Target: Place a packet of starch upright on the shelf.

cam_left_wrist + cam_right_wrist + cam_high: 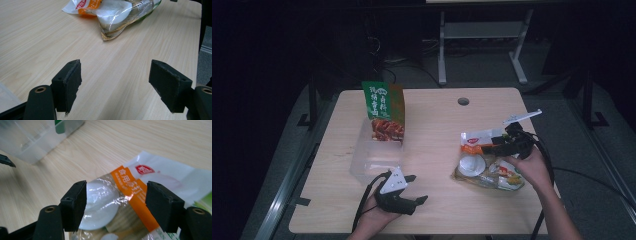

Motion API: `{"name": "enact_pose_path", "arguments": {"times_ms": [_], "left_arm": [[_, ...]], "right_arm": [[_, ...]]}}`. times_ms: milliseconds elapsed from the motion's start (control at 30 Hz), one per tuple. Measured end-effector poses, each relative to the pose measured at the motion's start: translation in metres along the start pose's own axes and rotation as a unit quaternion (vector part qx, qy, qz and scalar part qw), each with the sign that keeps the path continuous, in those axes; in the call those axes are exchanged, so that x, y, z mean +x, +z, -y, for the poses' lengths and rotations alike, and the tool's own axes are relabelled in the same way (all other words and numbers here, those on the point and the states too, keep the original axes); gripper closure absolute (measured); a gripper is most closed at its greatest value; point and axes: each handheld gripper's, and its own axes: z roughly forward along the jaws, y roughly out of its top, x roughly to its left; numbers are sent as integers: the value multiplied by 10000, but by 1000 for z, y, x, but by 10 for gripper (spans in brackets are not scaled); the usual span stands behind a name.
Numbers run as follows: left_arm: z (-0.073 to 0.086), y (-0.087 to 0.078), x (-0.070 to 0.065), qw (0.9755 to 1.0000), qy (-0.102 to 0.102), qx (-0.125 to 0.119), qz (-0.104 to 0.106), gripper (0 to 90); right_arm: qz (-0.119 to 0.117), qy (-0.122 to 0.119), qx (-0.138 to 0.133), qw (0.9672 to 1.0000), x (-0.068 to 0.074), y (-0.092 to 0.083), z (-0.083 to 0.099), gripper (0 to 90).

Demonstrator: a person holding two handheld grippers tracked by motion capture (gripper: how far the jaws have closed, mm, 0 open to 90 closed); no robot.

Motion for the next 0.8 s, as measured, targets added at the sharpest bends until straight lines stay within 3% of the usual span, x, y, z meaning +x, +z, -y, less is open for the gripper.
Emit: {"name": "enact_pose_path", "arguments": {"times_ms": [467,633,800], "left_arm": [[1,2,1,10000,-25,-4,-9,258],[1,3,0,10000,-27,14,0,258],[1,4,0,10000,-19,34,15,259]], "right_arm": [[213,247,126,9994,-23,-5,27,328],[155,368,167,9991,-27,0,30,336],[75,364,234,9990,-29,9,28,411]]}}
